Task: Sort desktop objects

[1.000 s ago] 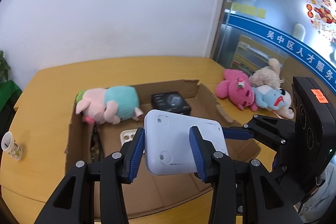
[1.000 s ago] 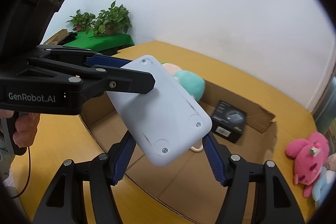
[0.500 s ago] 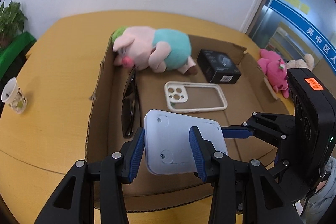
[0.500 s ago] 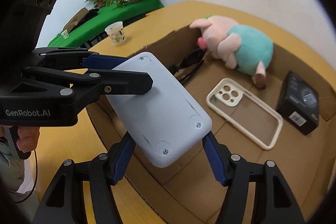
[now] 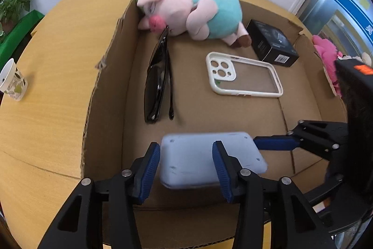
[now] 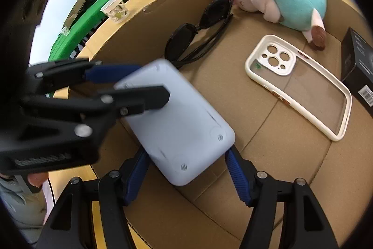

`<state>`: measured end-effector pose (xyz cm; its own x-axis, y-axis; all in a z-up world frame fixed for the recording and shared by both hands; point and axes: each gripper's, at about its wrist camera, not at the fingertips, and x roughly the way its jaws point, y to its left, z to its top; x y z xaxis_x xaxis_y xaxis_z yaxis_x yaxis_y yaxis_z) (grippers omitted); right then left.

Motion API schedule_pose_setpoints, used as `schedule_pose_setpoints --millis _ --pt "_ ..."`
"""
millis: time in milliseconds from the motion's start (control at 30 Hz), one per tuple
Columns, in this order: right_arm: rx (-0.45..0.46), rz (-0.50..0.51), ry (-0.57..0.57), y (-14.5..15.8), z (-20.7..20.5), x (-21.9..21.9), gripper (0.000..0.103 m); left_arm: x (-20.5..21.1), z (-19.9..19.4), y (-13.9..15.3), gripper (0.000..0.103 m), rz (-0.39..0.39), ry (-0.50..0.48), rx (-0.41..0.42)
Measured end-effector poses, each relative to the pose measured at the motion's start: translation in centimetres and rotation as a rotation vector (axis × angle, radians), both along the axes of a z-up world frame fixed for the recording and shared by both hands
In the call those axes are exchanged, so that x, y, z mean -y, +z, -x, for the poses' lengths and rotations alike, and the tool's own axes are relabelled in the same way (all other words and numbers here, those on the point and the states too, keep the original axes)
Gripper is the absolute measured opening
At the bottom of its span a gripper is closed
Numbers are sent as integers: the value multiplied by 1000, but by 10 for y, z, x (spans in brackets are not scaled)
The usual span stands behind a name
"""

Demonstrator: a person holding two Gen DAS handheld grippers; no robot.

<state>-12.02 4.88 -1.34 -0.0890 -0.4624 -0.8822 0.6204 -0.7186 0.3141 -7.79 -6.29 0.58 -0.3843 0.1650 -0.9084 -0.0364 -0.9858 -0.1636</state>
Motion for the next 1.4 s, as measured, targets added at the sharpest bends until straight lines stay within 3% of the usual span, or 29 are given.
schedule_pose_setpoints --millis 133,233,367,433,533,667,800,1000,1100,1200,1400 --pt "-27 22 -45 13 -5 -14 72 3 -8 8 47 -15 9 -35" --pt "-106 36 -84 33 -18 -31 73 3 -23 34 56 4 18 -156" --pt "-334 85 -236 75 -50 -76 79 -9 -58 76 83 34 15 -414" --pt "-501 101 -417 92 -72 -107 84 -23 -77 87 99 52 8 -533" --pt "-634 138 -604 94 -98 -138 86 -47 -93 84 103 103 12 -649" --pt "-705 113 -710 70 -121 -158 86 -72 -90 52 103 158 5 -637" --pt "-760 61 -718 43 -131 -155 86 -84 -87 27 103 152 11 -616" --pt "-775 64 -788 21 -126 -160 86 -85 -82 1 103 113 47 -603" --pt "-803 24 -772 16 -126 -151 90 -89 -86 -3 103 149 51 -641" --pt "-806 2 -724 13 -125 -145 102 -89 -90 -4 103 152 56 -663" --pt "-802 -2 -725 12 -124 -146 102 -88 -92 -5 103 153 59 -691"
